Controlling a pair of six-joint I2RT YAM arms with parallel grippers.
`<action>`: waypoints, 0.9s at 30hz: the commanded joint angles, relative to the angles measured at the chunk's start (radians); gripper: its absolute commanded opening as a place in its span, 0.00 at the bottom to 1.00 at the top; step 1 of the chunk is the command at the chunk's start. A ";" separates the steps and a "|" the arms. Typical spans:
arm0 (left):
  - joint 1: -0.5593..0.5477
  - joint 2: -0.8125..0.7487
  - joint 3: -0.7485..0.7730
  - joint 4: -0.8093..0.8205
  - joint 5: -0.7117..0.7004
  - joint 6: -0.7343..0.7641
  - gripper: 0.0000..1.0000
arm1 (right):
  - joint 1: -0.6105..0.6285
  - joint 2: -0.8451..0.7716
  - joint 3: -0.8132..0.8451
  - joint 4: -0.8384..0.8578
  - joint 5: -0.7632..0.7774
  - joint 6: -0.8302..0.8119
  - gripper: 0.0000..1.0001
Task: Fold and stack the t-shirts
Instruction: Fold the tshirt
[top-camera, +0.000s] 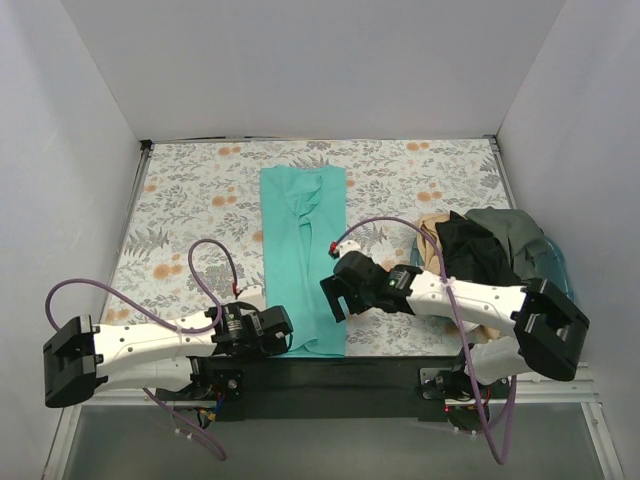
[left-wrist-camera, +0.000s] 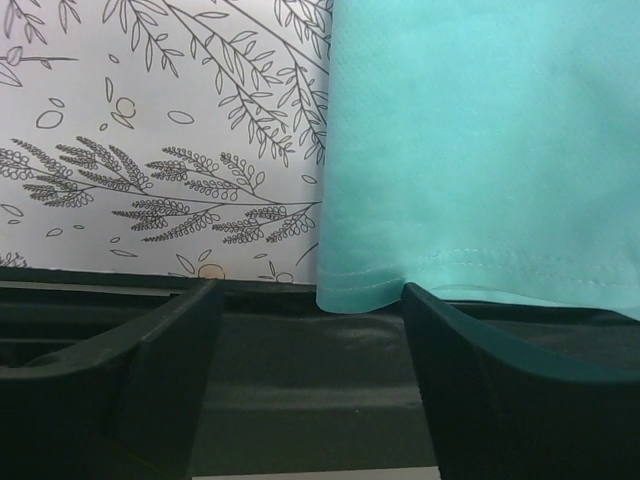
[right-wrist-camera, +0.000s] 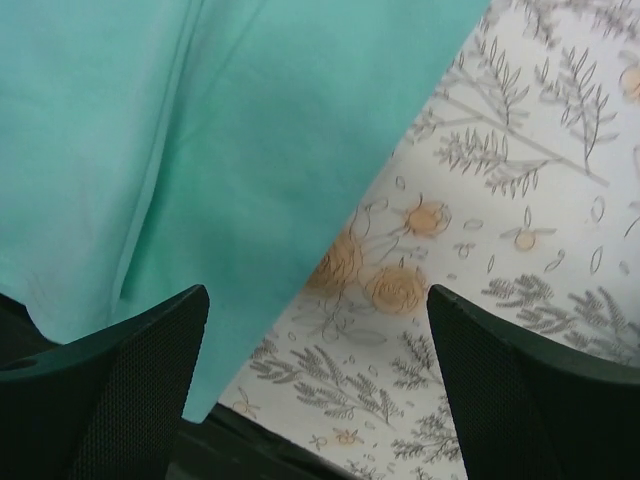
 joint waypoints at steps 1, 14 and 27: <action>-0.005 0.013 -0.026 0.081 -0.004 -0.251 0.68 | 0.064 -0.097 -0.058 0.029 0.080 0.152 0.95; -0.003 0.027 -0.074 0.128 -0.028 -0.253 0.04 | 0.289 -0.107 -0.132 0.066 -0.003 0.251 0.83; -0.002 -0.010 -0.115 0.137 -0.025 -0.271 0.00 | 0.302 -0.005 -0.142 0.023 0.018 0.335 0.68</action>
